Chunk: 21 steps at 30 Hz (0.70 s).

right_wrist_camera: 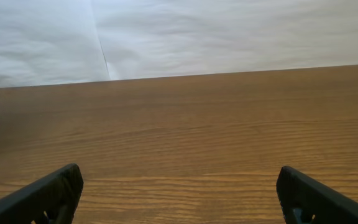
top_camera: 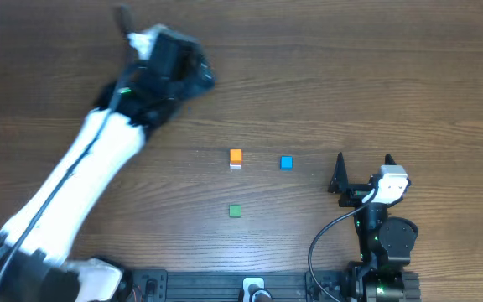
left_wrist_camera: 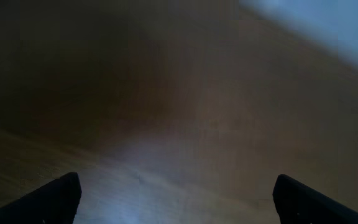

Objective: Stack Cubes

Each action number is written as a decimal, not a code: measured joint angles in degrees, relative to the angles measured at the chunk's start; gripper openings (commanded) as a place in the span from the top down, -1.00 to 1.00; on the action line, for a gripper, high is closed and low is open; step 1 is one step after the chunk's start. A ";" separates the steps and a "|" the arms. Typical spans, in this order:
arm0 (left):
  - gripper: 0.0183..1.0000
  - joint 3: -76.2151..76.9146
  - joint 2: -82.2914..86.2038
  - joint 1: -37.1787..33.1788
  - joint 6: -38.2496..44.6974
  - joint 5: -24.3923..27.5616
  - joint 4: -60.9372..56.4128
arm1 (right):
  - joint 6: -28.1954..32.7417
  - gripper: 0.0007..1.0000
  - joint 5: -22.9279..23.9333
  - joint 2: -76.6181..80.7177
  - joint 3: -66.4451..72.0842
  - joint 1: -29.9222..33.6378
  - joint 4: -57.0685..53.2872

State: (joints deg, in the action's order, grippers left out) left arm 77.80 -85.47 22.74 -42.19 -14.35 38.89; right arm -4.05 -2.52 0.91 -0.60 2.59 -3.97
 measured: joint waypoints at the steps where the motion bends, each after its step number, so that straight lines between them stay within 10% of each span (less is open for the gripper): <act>1: -1.00 -0.79 2.89 -1.55 0.48 -0.13 -0.98 | -0.02 -0.98 0.00 0.00 0.00 0.00 0.00; 21: -1.00 -47.08 60.50 -23.58 28.00 15.80 -26.18 | 0.02 -0.99 0.00 0.00 0.00 0.00 0.00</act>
State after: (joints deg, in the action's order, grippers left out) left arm 30.72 -24.97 -0.84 -14.20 1.45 12.71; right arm -4.03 -2.52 0.91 -0.60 2.59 -3.97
